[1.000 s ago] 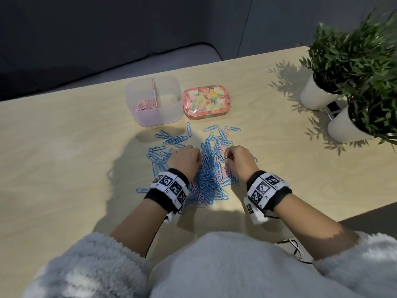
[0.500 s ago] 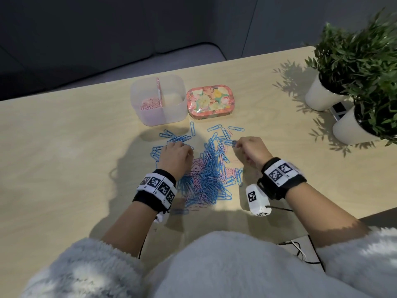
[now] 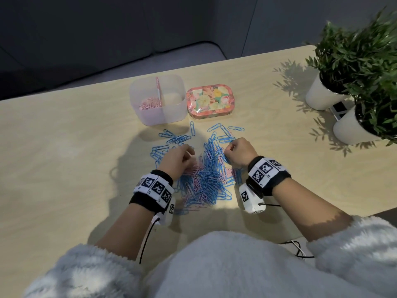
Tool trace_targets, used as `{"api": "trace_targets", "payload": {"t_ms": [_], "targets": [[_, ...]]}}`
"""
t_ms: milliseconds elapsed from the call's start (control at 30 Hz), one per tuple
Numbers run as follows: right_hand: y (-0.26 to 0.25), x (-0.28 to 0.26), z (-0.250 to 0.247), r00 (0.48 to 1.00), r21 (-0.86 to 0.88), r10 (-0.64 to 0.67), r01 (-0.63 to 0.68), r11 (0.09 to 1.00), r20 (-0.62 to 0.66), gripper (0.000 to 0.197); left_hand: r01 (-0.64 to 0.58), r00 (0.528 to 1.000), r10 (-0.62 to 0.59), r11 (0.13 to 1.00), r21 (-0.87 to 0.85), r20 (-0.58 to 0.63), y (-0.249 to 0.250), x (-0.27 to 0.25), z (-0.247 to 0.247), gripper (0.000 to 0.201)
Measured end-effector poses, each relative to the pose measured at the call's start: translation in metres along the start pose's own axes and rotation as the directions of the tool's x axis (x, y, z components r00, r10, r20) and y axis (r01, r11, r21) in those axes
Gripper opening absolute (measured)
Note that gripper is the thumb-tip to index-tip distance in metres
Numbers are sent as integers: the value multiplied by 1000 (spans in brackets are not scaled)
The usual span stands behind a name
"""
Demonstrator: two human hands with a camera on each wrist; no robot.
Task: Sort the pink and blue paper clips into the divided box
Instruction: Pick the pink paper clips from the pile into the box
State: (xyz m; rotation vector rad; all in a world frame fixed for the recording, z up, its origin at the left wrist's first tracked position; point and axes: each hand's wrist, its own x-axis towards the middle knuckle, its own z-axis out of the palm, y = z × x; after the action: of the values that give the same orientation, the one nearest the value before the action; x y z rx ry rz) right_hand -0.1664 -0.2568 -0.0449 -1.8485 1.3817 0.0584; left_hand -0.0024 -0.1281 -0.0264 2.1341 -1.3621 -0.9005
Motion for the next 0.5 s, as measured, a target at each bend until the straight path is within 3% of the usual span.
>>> {"api": "trace_targets", "payload": {"t_ms": [100,200,267,367,467,500], "targets": [[10,-5,-7,998,237,-55,44,971,42,40,22,1000,-24,989,-146,-11,-4,0,-12,4],[14,-11,-18,999,544,-22,6,839,24,26,89,996,-91,927,-365,13,-6,1,-18,8],[22,-12,-26,997,722,24,-74,688,79,20,162,986,-158,814,-558,56,-4,1,-19,12],[31,-12,-35,985,844,35,-163,511,169,20,287,954,-248,610,-739,166,4,2,-19,17],[30,-16,-37,962,852,84,-268,450,259,24,441,883,-322,316,-840,342,11,5,-20,25],[29,-17,-34,961,836,96,-273,477,259,24,478,862,-336,291,-829,379,13,6,-20,29]]}}
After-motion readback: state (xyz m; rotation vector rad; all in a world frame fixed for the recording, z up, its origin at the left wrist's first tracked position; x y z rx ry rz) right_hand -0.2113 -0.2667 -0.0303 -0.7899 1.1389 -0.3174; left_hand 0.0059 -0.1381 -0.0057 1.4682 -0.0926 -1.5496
